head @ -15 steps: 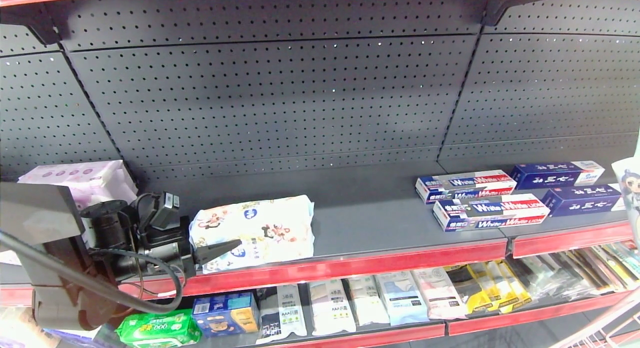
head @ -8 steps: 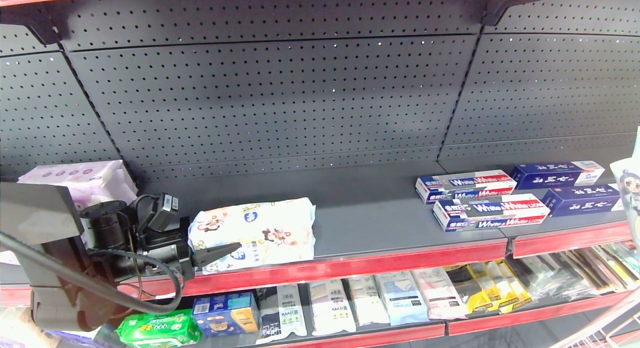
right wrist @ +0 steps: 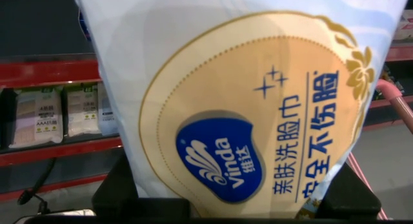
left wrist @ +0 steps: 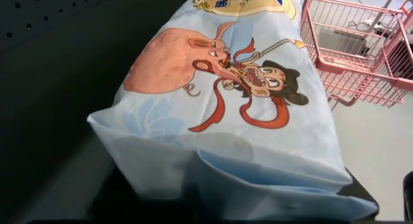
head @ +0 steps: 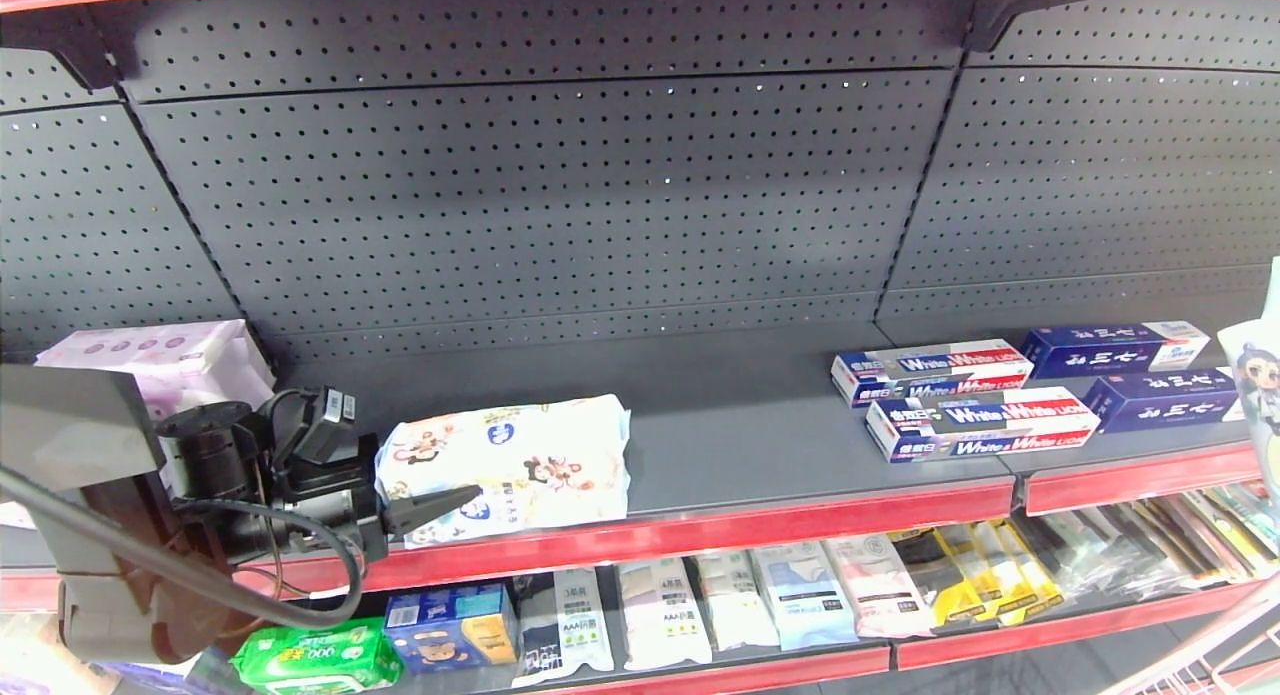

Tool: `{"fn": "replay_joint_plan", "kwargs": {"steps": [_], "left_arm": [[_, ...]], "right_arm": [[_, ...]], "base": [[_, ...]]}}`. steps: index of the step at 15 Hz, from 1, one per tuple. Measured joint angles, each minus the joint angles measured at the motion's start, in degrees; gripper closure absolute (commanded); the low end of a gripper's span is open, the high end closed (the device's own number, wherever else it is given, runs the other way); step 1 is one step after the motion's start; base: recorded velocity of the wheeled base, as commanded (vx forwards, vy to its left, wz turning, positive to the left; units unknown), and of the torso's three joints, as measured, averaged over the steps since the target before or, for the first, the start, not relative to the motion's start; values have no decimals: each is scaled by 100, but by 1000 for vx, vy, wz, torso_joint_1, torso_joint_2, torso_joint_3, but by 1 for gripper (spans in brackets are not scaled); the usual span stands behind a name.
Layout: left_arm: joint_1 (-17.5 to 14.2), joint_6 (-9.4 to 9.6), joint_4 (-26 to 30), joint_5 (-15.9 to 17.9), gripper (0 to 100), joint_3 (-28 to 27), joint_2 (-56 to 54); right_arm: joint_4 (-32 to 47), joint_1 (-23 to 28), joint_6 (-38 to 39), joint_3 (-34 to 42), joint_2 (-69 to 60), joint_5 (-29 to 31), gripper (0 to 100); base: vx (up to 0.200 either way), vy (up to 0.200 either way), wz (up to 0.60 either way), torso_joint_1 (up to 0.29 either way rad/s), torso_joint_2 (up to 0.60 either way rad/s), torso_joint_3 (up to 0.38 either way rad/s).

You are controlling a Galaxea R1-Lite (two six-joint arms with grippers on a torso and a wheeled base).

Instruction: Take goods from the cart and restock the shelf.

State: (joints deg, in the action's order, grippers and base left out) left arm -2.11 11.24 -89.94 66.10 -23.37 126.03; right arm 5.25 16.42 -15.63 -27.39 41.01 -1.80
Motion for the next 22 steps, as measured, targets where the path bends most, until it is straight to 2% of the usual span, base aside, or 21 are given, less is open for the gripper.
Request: {"fn": "replay_joint_plan", "kwargs": {"steps": [13, 14, 22], "left_arm": [[0, 0, -7, -5, 100, 185, -100], [0, 0, -7, 5, 0, 207, -108], [-69, -62, 4, 2, 0, 350, -183]], "right_arm": [[11, 0, 0, 16, -66, 13, 100], [10, 0, 0, 16, -69, 11, 100], [11, 0, 0, 6, -99, 0, 100]], "base": [[0, 0, 0, 0, 0, 0], [0, 0, 0, 0, 0, 0], [0, 0, 0, 0, 0, 0]]}}
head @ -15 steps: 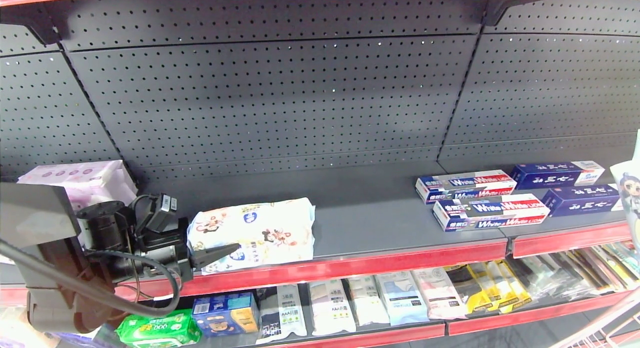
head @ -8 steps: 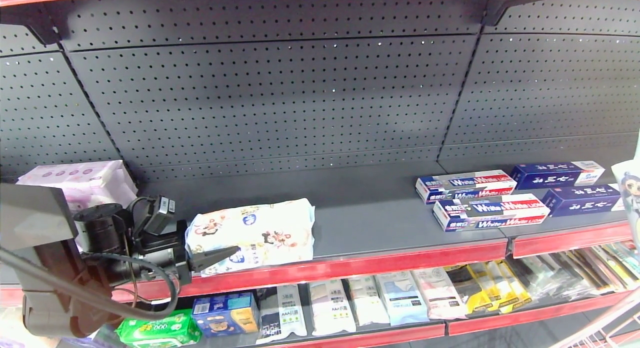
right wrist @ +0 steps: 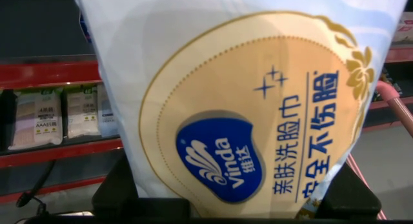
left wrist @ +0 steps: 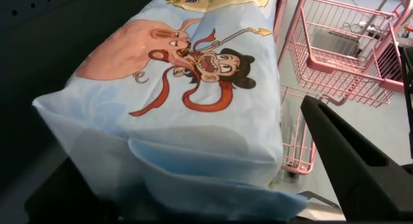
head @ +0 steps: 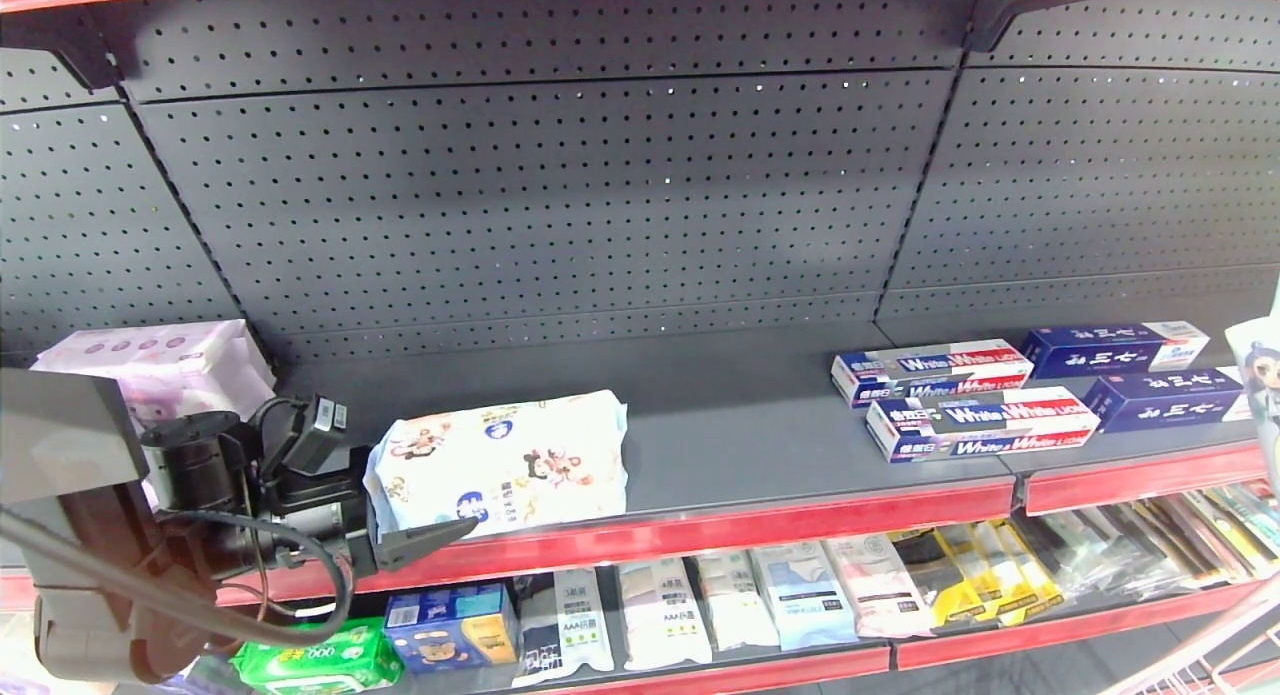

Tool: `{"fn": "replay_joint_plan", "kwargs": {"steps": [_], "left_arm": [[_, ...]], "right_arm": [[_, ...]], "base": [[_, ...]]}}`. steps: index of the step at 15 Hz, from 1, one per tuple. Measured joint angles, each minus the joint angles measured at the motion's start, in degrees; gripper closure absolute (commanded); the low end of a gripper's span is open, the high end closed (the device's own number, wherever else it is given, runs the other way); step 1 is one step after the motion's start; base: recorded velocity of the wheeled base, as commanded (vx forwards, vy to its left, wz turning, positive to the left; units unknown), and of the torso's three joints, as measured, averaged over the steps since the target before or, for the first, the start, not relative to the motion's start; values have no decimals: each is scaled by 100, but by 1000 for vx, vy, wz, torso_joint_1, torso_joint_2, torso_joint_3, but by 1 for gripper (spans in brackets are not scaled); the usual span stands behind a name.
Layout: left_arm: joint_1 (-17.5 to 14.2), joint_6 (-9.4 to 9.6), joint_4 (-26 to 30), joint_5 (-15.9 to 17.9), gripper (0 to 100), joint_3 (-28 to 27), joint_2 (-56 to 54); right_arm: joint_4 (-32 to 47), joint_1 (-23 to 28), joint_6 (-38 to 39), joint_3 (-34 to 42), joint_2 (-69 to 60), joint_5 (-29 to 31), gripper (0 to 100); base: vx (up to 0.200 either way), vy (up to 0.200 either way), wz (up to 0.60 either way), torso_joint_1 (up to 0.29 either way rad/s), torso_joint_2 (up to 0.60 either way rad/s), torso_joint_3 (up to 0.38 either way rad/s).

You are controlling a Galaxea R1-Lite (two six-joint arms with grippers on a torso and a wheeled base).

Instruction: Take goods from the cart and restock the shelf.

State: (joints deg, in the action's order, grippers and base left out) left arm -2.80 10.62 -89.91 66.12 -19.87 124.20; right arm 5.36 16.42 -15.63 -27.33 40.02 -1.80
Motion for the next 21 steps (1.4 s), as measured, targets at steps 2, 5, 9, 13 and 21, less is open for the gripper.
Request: {"fn": "replay_joint_plan", "kwargs": {"steps": [2, 5, 9, 13, 21], "left_arm": [[-80, -69, 0, -11, 0, 56, -88], [-245, -356, 0, -16, 0, 271, -345], [-524, -405, -1, 22, 0, 552, -678], [-734, -405, -4, 102, 0, 712, -894], [-1125, -428, -4, 121, 0, 1003, -1318]], "right_arm": [[-1, 0, 0, 7, -9, -2, 100], [-1, -2, 1, 7, -11, -2, 100], [-1, -2, 0, 7, -11, -2, 100], [0, -6, -7, -4, -9, -11, 100], [-9, -17, -16, -4, 74, -38, 100]], "base": [[0, 0, 0, 0, 0, 0], [0, 0, 0, 0, 0, 0], [0, 0, 0, 0, 0, 0], [0, 0, 0, 0, 0, 0], [0, 0, 0, 0, 0, 0]]}}
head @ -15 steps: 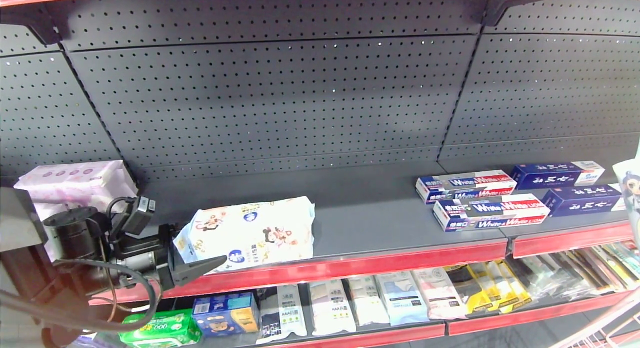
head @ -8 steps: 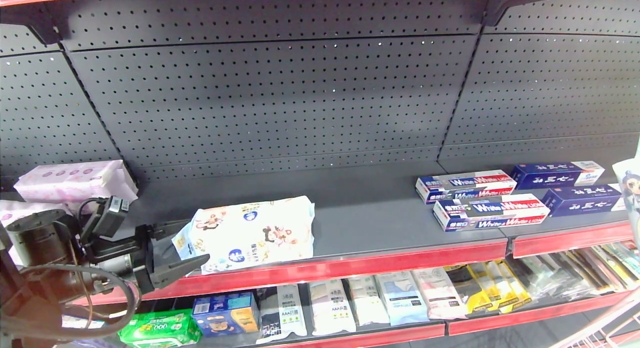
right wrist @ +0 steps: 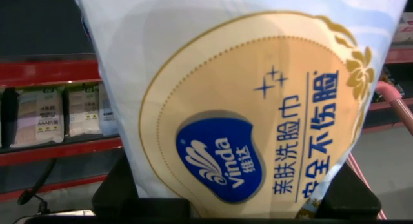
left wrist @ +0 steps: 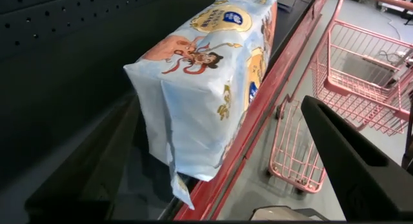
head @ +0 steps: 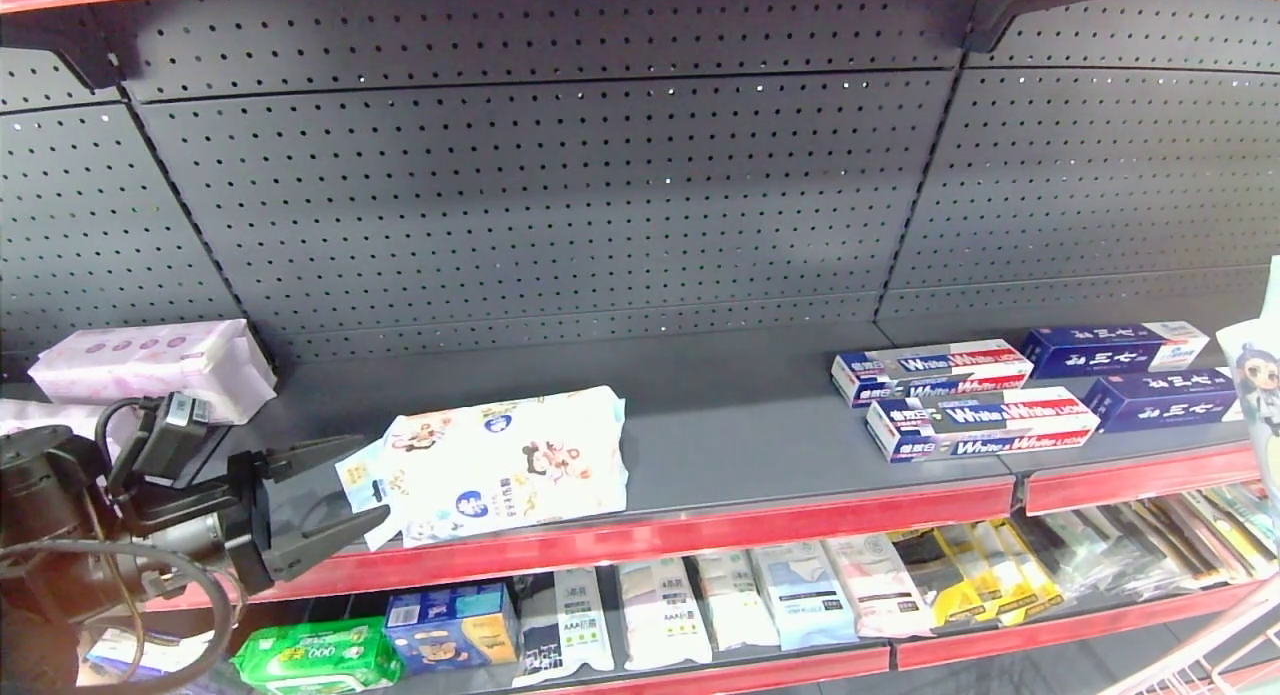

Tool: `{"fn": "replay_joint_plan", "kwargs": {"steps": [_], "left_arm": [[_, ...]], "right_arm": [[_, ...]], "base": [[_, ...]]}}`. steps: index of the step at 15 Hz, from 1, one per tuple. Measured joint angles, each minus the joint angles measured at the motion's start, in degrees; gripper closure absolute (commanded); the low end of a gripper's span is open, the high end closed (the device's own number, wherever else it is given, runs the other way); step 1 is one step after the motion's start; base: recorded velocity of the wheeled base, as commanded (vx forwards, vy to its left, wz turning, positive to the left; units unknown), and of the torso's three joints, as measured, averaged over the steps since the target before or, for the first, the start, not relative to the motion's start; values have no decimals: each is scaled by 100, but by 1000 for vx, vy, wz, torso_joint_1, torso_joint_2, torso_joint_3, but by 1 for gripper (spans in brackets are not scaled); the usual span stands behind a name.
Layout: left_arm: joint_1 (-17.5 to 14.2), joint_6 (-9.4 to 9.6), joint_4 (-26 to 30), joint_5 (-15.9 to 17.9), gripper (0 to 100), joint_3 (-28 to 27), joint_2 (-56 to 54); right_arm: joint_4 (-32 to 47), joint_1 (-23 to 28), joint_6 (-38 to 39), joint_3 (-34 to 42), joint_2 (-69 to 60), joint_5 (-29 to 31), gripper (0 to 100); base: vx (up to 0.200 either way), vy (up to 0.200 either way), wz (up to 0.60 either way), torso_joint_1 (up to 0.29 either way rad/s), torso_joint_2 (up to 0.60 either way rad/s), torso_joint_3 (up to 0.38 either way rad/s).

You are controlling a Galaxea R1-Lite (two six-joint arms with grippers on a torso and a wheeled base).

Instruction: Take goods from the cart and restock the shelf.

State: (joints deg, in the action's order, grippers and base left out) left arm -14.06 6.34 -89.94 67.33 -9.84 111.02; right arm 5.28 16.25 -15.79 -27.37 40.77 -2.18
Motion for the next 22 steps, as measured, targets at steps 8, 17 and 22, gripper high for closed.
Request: {"fn": "replay_joint_plan", "kwargs": {"steps": [8, 17, 22], "left_arm": [[-96, -729, 0, 0, 0, 129, -645], [-399, -1460, 0, -16, 0, 340, -1963], [-906, -1501, 0, -62, 0, 560, -2477]], "right_arm": [[-44, -132, 6, 4, 145, 18, 100], [-41, -269, 52, 56, 197, 18, 100], [-46, -272, 44, 48, 204, 18, 100]], "base": [[0, 0, 0, 0, 0, 0], [0, 0, 0, 0, 0, 0], [0, 0, 0, 0, 0, 0]]}}
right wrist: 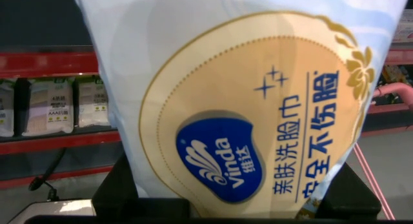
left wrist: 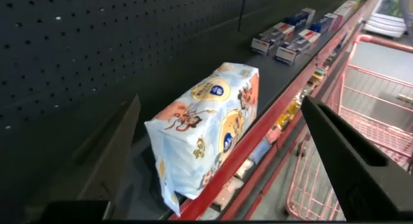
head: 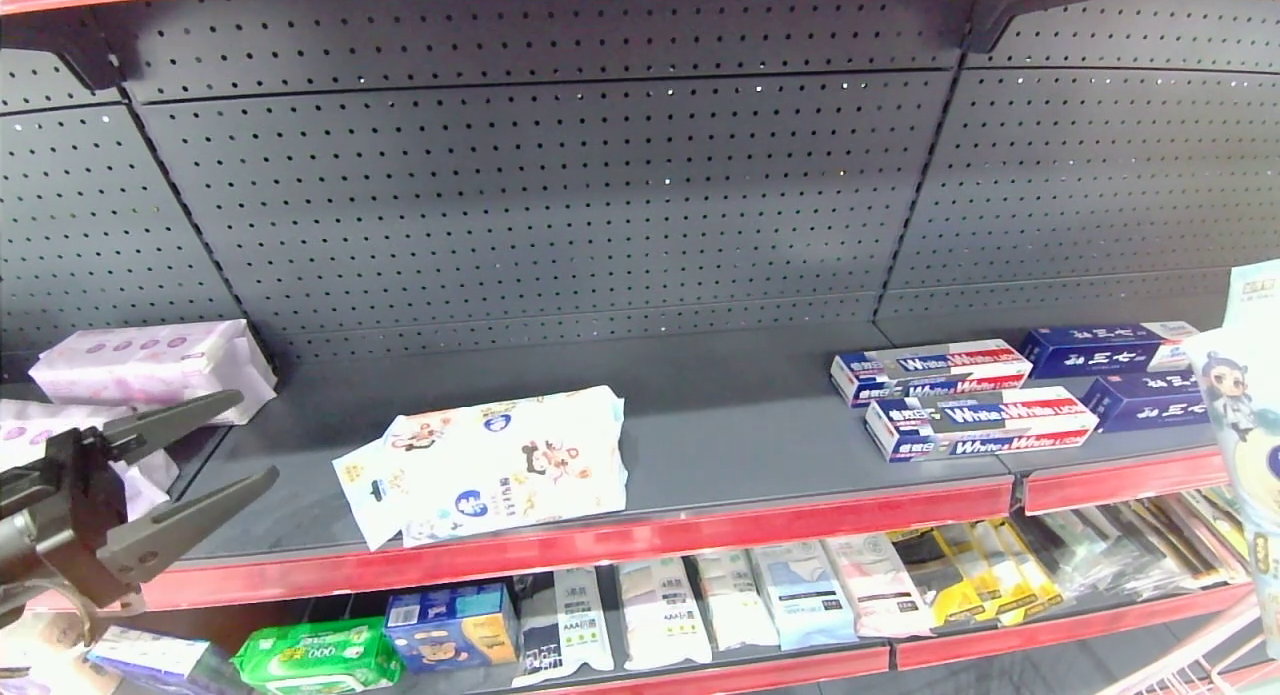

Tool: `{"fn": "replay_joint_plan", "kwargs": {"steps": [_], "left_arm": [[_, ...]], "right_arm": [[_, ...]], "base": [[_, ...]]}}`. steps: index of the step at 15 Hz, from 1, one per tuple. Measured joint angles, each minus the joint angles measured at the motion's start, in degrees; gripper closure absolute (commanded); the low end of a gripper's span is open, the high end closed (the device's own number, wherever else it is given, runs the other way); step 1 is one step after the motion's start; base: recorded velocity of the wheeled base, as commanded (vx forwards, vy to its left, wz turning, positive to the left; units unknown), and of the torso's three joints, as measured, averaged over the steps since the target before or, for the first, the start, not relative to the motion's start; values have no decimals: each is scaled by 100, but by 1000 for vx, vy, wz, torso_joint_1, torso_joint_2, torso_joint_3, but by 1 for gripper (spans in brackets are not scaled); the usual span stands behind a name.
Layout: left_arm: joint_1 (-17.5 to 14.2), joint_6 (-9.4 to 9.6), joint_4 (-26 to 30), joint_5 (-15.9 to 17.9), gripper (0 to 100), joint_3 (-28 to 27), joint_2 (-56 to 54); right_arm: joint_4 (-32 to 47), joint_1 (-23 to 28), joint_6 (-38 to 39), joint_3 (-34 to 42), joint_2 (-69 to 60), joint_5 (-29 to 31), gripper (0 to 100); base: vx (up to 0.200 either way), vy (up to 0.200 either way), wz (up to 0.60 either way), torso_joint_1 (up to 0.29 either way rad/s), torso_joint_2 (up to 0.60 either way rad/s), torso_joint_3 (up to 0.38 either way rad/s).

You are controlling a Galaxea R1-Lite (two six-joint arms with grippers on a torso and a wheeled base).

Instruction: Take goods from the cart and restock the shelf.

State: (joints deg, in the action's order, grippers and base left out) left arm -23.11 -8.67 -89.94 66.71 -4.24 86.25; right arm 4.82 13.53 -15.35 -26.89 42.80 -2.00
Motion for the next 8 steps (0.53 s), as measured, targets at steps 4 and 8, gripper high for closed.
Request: {"fn": "replay_joint_plan", "kwargs": {"steps": [4, 8], "left_arm": [[-644, -4, 2, -134, 0, 102, -191], [-642, -2, 0, -1030, 0, 96, -232]], "right_arm": [[-2, 0, 5, 18, 37, -5, 100], [-15, 0, 11, 24, 63, -7, 100]], "base": [[0, 0, 0, 0, 0, 0], [0, 0, 0, 0, 0, 0]]}}
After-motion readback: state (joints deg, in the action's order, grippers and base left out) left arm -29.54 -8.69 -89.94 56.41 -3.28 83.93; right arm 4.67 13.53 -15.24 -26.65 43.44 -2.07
